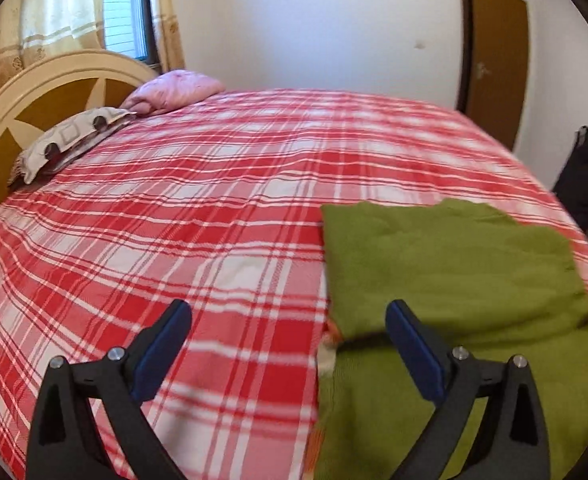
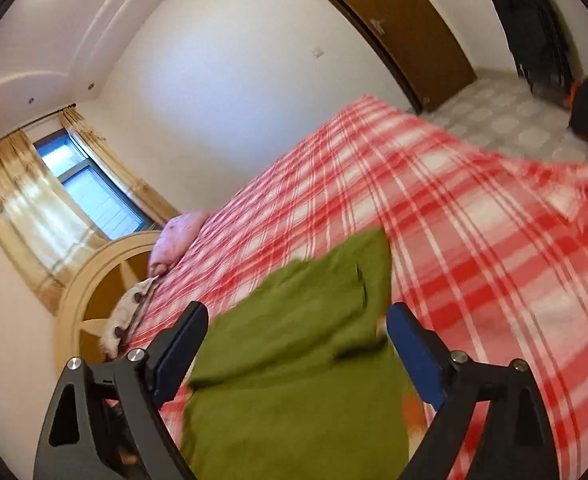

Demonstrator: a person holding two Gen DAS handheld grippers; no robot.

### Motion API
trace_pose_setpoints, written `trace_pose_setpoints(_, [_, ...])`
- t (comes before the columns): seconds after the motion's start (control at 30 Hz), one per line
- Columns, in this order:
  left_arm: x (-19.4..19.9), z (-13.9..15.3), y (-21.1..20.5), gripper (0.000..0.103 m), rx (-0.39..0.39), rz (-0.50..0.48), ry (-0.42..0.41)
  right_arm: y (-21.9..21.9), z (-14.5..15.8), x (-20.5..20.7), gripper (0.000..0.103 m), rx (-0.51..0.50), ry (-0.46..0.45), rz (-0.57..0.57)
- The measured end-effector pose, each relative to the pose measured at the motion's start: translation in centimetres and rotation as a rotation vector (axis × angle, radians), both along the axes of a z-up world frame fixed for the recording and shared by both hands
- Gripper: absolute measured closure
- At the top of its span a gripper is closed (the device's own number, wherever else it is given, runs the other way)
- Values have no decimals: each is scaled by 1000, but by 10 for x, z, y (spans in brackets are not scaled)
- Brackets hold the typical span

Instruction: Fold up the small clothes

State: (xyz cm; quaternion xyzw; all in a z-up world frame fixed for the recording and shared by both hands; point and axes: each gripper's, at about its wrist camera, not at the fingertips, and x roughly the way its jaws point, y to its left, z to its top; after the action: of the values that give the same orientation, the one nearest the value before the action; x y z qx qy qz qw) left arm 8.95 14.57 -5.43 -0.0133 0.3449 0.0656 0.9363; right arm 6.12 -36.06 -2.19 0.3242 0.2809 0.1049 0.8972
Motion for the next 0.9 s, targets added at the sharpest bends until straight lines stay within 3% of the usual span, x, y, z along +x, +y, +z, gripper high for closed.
trace_pose_setpoints(0.13, [-34, 4, 7, 3, 6, -96, 2, 4, -5, -50, 12, -96, 80, -3])
trace_pose_setpoints(0.3, [-77, -1, 14, 3, -20, -200, 17, 20, -37, -104, 12, -184, 196, 88])
trace_pose_setpoints(0.53, [-139, -29, 13, 3, -11, -336, 110, 54, -69, -139, 12, -270, 325, 234])
trace_pose_setpoints(0.67, [-166, -45, 23, 3, -109, -382, 180, 56, -68, -148, 12, -249, 339, 257])
trace_pose_setpoints(0.83, [-186, -73, 32, 4, -349, -419, 311, 63, -72, -157, 13, -280, 388, 294])
trace_pose_setpoints(0.9, [-189, -77, 24, 6, -390, -463, 342, 67, -76, -161, 15, -271, 408, 318])
